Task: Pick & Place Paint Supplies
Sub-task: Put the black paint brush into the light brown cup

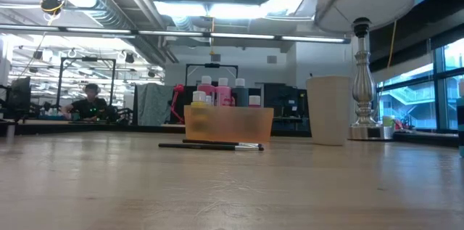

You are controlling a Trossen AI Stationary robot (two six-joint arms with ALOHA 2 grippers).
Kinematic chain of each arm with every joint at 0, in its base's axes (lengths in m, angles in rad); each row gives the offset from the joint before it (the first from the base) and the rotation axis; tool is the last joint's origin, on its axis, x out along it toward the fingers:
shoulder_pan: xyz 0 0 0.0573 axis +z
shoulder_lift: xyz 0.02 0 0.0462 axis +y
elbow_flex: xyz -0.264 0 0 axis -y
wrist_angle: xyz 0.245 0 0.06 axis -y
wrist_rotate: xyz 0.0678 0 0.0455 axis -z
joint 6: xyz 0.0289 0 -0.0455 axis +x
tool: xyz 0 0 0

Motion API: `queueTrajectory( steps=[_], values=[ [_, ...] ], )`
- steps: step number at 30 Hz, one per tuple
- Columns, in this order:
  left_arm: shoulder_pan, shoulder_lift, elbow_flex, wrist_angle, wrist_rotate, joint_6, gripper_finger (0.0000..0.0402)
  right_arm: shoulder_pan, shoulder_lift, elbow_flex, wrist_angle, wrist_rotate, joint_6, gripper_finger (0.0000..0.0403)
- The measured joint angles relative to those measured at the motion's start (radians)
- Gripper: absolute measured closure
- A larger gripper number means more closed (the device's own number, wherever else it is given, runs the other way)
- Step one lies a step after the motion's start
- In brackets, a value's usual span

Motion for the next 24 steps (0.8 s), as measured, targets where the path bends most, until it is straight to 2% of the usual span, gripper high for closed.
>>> queueTrajectory(
  steps=[5,12,24],
  values=[
    [-0.001,-0.02,0.0,0.0,-0.001,0.004,0.0217,-0.024,-0.065,-0.109,-0.002,-0.024,0.036,0.0403],
    [-0.001,-0.032,0.0,0.001,-0.001,0.004,0.0217,-0.088,-0.098,-0.135,-0.001,-0.029,0.038,0.0403],
    [-0.001,-0.032,0.0,0.001,-0.022,-0.065,0.0217,-0.273,-0.049,-0.143,0.002,-0.112,-0.219,0.0403]
  ],
)
